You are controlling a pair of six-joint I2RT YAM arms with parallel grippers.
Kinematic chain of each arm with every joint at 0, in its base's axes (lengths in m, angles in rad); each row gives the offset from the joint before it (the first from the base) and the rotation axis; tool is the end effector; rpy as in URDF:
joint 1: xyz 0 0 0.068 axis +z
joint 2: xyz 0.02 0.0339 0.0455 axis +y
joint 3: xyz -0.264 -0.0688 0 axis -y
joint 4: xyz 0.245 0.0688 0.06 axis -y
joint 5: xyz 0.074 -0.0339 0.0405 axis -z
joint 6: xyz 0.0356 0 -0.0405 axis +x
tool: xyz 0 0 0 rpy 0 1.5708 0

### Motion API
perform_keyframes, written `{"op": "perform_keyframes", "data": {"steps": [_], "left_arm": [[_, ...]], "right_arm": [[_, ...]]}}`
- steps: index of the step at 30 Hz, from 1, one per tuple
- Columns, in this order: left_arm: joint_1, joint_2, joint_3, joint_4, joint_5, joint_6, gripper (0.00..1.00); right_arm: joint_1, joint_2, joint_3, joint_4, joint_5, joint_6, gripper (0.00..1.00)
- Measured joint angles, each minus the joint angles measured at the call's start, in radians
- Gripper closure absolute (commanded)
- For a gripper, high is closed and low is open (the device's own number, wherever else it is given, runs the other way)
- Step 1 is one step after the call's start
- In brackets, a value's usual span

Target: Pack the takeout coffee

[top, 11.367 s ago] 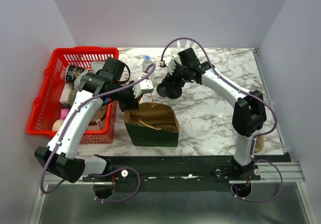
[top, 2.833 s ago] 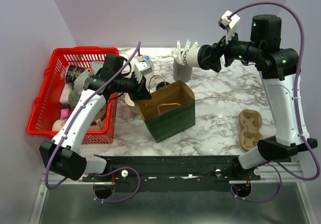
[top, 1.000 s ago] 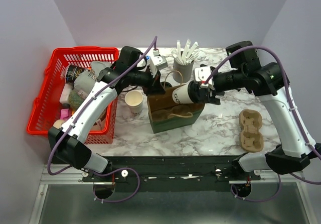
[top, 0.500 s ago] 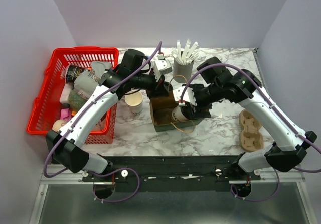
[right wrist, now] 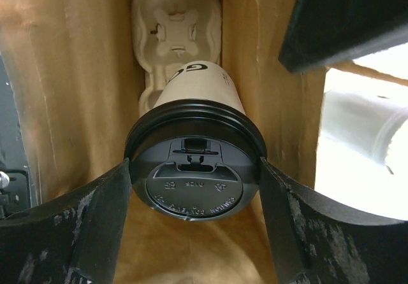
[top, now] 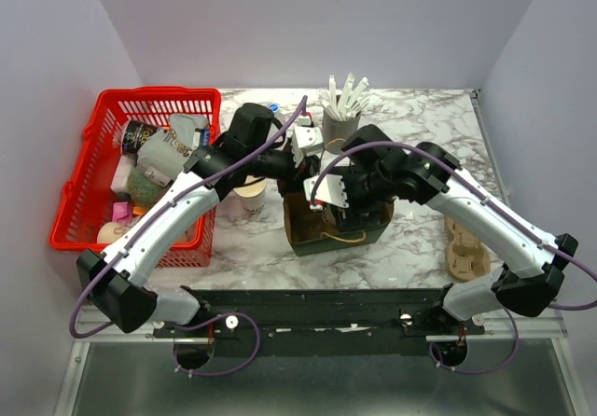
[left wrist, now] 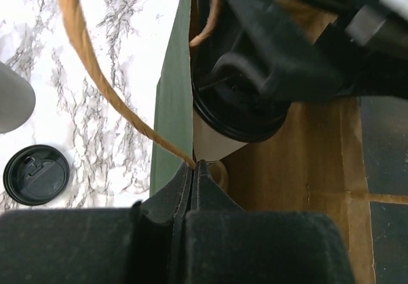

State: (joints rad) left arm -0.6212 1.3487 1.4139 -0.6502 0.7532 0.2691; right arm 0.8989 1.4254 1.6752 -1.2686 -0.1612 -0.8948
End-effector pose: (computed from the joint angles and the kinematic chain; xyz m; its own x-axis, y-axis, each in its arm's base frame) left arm 0.2182 -0.1861 0.3916 -0.1967 0.3793 -0.9041 0.9757 0.1665 -0.1424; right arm 0.1583 0.2083 0.4005 0.3119 -0.8449 -0.4347 -0.9296 -0.1767 -0.3236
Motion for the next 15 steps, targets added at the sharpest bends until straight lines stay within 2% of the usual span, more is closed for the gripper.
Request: {"op": "perform_keyframes", "data": {"steps": [8,15], "left_arm": [[-0.02,-0.073,-0.116,0.142,-0.117,-0.106,1.0],[-0.024,-0.119,-0.134,0.253,-0.153,-0.134,1.0]], "right_arm": [[0.039,-0.024,-0.156,0.032,0.065,0.04,0.64],[0.069,-0.098,-0.201,0.102,0.118,0.066,0.64]]}}
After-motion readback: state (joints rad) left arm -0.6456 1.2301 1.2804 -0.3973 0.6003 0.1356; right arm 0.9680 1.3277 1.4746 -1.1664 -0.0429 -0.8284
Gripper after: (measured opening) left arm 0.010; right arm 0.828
